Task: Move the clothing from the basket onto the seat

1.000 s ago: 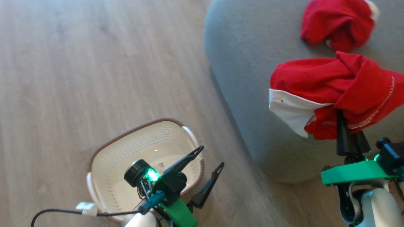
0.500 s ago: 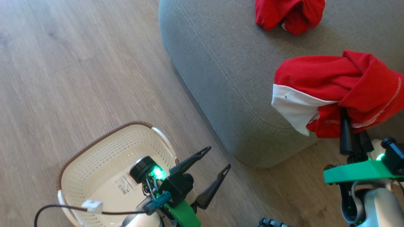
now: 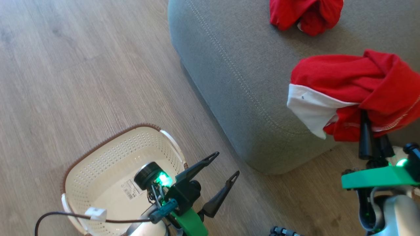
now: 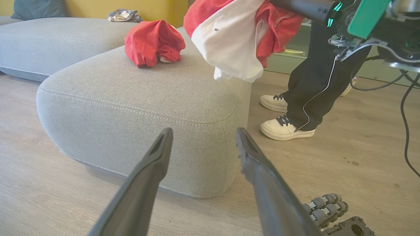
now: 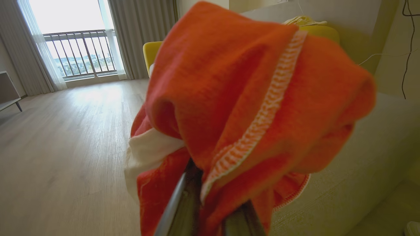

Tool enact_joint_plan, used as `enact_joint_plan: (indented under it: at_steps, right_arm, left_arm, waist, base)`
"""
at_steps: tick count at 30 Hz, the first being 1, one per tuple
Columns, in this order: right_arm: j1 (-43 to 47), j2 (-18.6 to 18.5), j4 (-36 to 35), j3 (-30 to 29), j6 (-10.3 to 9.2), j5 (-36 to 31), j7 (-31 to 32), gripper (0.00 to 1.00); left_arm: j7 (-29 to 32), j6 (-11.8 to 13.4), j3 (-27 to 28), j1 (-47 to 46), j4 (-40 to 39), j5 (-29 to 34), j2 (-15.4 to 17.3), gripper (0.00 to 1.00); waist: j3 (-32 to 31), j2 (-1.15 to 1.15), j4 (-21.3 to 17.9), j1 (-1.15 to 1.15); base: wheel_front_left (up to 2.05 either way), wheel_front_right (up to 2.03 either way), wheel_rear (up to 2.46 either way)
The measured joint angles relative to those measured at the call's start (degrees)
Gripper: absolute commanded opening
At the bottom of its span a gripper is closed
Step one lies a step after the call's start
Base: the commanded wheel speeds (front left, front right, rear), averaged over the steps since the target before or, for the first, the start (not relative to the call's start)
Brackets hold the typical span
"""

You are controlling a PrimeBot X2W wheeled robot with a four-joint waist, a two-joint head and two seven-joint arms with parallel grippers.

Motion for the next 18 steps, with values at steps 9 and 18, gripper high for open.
enact_joint_plan:
  at_steps: [9,18]
  right_arm:
    - [-6.88,0.02,-4.97,-2.04,0.0,-2.57,0.0,0.0]
    - [-19.51,-0.03,-8.47,-3.63,0.0,-5.25,-0.01,0.0]
  left_arm:
    - [0.0,0.0,-1.13,-0.98,-0.38,0.01,2.18,1.0]
    - [0.0,0.0,-2.56,-3.91,-1.69,0.01,7.3,1.0]
  waist:
    - [3.8,0.0,0.31,0.0]
    - [10.56,0.0,0.1,0.01]
  base:
    - [0.0,0.0,0.0]
    - [0.0,0.0,0.0]
